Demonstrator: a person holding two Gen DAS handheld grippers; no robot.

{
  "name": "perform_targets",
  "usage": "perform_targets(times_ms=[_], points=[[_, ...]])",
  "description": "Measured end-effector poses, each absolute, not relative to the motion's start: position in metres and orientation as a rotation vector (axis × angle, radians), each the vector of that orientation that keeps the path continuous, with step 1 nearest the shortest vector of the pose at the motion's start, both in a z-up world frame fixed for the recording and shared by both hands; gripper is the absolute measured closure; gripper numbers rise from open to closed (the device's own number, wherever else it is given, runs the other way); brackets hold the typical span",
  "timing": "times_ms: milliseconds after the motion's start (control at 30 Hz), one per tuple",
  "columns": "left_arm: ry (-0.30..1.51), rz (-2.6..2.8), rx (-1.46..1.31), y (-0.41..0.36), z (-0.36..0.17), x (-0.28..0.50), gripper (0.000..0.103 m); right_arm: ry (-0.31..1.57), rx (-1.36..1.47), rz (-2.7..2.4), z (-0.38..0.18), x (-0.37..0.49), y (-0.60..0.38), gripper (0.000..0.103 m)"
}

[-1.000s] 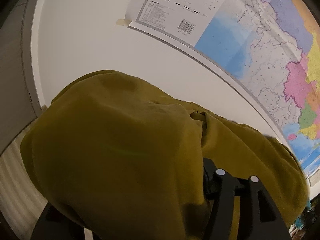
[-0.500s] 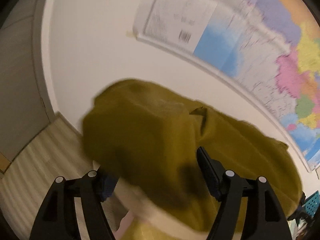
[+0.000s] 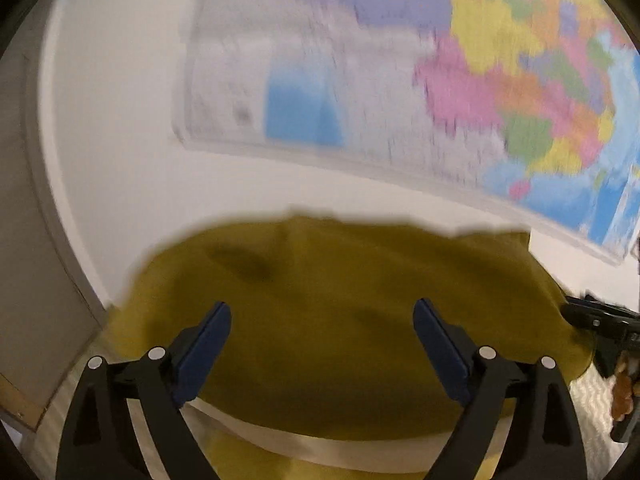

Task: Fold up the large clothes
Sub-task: 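Lower the jacket bundle onto the cream folded clothes and open both grippers, then withdraw both open grippers from the stacked jacket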

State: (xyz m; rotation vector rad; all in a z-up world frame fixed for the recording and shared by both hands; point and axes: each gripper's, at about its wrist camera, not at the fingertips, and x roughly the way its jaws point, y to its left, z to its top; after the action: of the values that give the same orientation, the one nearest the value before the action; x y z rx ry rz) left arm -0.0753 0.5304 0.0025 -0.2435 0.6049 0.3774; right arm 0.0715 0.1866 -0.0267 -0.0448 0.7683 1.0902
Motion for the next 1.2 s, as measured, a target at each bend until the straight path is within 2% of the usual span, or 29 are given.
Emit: perform_targets(times_ms=[100,200,333,467,567,667,733,933,1200], points=[[0.673,0.372,-0.271,0.533,-0.031,-0.06,0.012,0.862,0.037,1.111,-0.057,0.081,0.182,0.062],[0.668,0.383,-0.282,0.533,-0.036,-0.061,0.01,0.898,0.048,1.111,-0.062,0.081,0.178,0.06],[0.646,0.412,-0.263,0.524,-0.022,-0.07,0.011,0.801,-0.007,1.095,-0.038,0.06,0.171,0.043],[0.603,0.435,-0.166,0.494,-0.01,-0.08,0.007,0.658,-0.086,1.097,-0.024,0.028,0.168,0.035],[0.583,0.421,-0.161,0.473,-0.007,-0.085,0.007,0.628,-0.132,1.086,-0.029,0.015,0.173,0.029],[0.568,0.427,-0.164,0.453,-0.006,-0.088,0.007,0.629,-0.134,1.068,-0.037,0.012,0.177,0.011],[0.558,0.428,-0.181,0.444,-0.007,-0.092,0.007,0.639,-0.134,1.048,-0.04,0.014,0.178,0.005],[0.575,0.428,-0.249,0.43,-0.018,-0.096,0.007,0.651,-0.102,1.04,-0.038,0.012,0.168,0.006],[0.586,0.476,-0.234,0.41,-0.022,-0.115,0.007,0.569,-0.107,1.04,-0.03,-0.015,0.146,0.006]])
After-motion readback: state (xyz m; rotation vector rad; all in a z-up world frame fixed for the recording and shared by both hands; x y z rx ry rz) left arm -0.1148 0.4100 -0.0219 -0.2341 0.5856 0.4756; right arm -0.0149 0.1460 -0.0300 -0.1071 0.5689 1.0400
